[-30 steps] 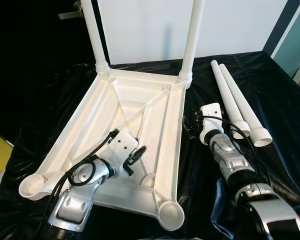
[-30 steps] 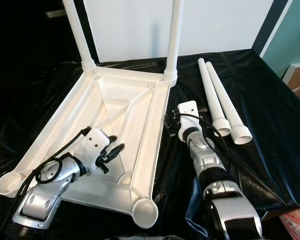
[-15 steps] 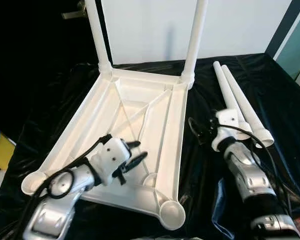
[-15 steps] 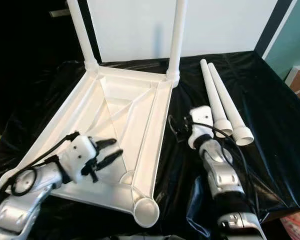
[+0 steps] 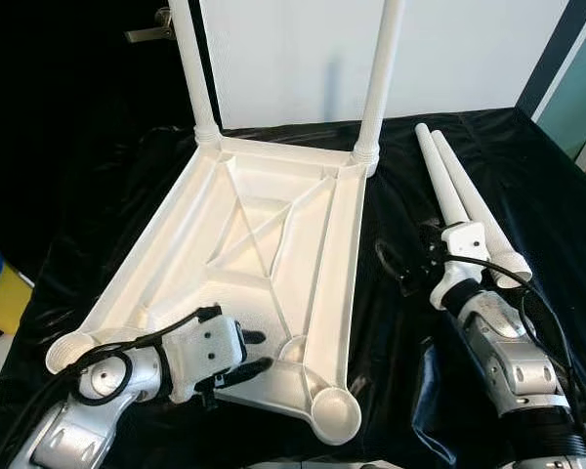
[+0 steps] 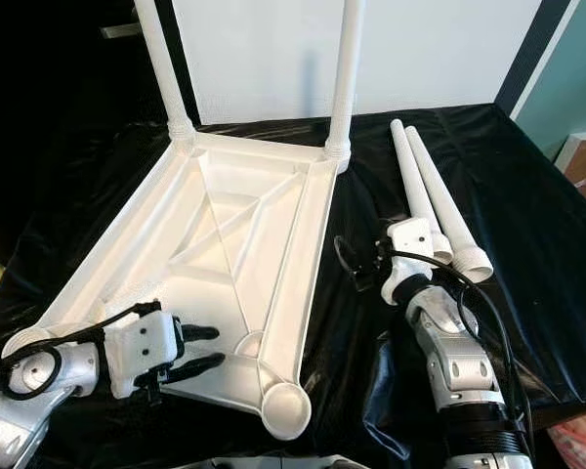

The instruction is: Building children table

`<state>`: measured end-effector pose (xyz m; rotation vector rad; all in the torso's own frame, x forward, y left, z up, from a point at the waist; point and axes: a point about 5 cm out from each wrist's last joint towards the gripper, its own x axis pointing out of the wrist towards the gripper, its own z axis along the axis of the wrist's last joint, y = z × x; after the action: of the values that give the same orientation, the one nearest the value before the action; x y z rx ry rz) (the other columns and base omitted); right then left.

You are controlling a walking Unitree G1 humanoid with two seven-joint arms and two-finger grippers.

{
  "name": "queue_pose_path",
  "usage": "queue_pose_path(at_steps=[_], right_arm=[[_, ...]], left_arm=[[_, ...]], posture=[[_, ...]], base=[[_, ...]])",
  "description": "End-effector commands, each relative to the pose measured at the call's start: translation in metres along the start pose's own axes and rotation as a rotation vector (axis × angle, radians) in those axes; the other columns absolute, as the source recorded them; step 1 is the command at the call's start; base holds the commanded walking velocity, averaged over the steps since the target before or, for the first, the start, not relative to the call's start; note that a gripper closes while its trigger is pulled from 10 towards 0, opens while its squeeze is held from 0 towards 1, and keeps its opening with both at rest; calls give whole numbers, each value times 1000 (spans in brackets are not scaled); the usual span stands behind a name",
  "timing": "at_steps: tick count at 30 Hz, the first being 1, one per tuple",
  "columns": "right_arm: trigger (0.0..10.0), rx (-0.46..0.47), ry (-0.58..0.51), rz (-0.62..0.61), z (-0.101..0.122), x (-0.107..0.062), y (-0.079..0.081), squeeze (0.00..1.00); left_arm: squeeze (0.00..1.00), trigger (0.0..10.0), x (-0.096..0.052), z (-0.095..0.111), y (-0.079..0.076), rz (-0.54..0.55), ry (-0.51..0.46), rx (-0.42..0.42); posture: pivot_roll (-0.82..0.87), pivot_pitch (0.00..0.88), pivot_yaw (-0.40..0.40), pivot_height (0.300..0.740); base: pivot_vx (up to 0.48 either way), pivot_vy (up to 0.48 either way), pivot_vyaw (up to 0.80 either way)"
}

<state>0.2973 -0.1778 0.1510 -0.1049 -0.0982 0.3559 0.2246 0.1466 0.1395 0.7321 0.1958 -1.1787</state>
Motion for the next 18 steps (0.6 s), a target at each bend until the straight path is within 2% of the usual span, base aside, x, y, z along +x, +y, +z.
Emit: queue_pose_path(at_steps=[1, 2, 3, 6, 9, 10, 14, 15, 18], right_arm=[[10000, 4, 11, -9, 0, -3, -2, 0], [10000, 4, 11, -9, 0, -3, -2, 0], [10000, 4, 14, -8, 1, -4, -2, 0], [10000, 2, 17, -6, 1, -4, -1, 0], [10000, -4, 21, -4, 2, -5, -1, 0], [10000, -10, 22, -7, 3, -5, -3, 0], [10000, -14, 22, -11, 4, -5, -6, 0], [10000, -20, 23, -20, 6, -4, -9, 0], [10000, -21, 23, -22, 7, -4, -10, 0]], left_arm=[[0, 10000, 8, -4, 7, 90, 31, 18], [0, 10000, 8, -4, 7, 90, 31, 18], [0, 10000, 12, -7, 14, 140, 50, -17], [0, 10000, 16, -10, 17, 160, 77, -23], [0, 10000, 22, -13, 12, 109, 102, -28], [0, 10000, 23, -11, 7, 60, 95, 3], [0, 10000, 23, -11, 2, 21, 88, -6], [0, 10000, 25, -13, -3, -33, 101, -5], [0, 10000, 25, -14, -4, -45, 113, -6]], posture=[[-54, 46, -17, 740], [-54, 46, -17, 740], [-56, 46, -15, 740], [-59, 44, -13, 740], [-63, 42, -10, 740], [-65, 41, -9, 740], [-66, 41, -8, 740], [-66, 39, -5, 740], [-66, 39, -5, 740]], base=[[0, 0, 0], [0, 0, 0], [0, 0, 0], [0, 0, 0], [0, 0, 0], [0, 0, 0], [0, 0, 0], [0, 0, 0], [0, 0, 0]])
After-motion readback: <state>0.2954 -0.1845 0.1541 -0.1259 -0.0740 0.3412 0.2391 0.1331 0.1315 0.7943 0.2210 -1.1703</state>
